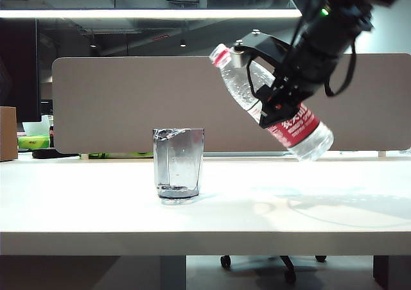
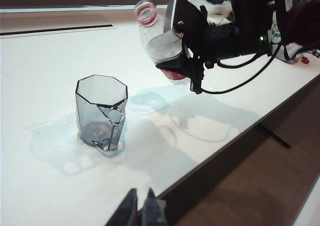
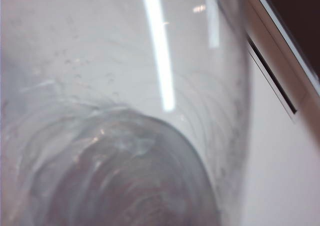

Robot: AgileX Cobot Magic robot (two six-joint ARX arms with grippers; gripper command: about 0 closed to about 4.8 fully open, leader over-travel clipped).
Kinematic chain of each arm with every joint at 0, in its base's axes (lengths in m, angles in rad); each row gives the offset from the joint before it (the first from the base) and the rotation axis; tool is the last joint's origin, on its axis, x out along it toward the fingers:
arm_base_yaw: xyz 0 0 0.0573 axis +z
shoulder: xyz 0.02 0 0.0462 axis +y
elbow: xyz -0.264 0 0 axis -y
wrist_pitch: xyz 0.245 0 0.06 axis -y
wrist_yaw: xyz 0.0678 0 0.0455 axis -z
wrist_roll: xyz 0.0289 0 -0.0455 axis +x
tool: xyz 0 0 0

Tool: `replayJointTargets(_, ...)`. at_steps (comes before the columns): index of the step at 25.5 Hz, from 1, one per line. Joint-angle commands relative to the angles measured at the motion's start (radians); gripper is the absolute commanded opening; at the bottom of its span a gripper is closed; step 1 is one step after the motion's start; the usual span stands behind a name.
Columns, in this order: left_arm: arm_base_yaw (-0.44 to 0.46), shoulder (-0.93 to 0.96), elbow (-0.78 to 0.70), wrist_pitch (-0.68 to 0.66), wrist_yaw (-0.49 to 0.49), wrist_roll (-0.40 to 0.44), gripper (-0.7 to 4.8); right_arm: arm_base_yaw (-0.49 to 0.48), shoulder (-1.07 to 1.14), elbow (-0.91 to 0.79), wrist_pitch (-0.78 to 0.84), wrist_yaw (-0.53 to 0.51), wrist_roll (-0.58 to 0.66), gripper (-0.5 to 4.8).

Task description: Pick up the mineral water bottle on the table and pour water into the mug until it's half full.

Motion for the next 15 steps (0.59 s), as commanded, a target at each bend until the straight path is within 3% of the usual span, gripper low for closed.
replayJointTargets(1, -0.002, 0.000, 0.002, 0.012, 0.001, 0.008, 0.21, 0.014, -0.006, 0.061, -0.105, 0.063, -0.061, 2.12)
replayJointTargets(6, 0.000, 0.000, 0.002, 0.013, -0.006, 0.008, 0.21, 0.034, -0.005, 0.127, -0.197, 0.169, -0.125, 2.12)
replayJointTargets(15, -0.001, 0.000, 0.002, 0.013, -0.025, 0.008, 0.21, 0.082, 0.000, 0.159, -0.225, 0.253, -0.240, 2.15)
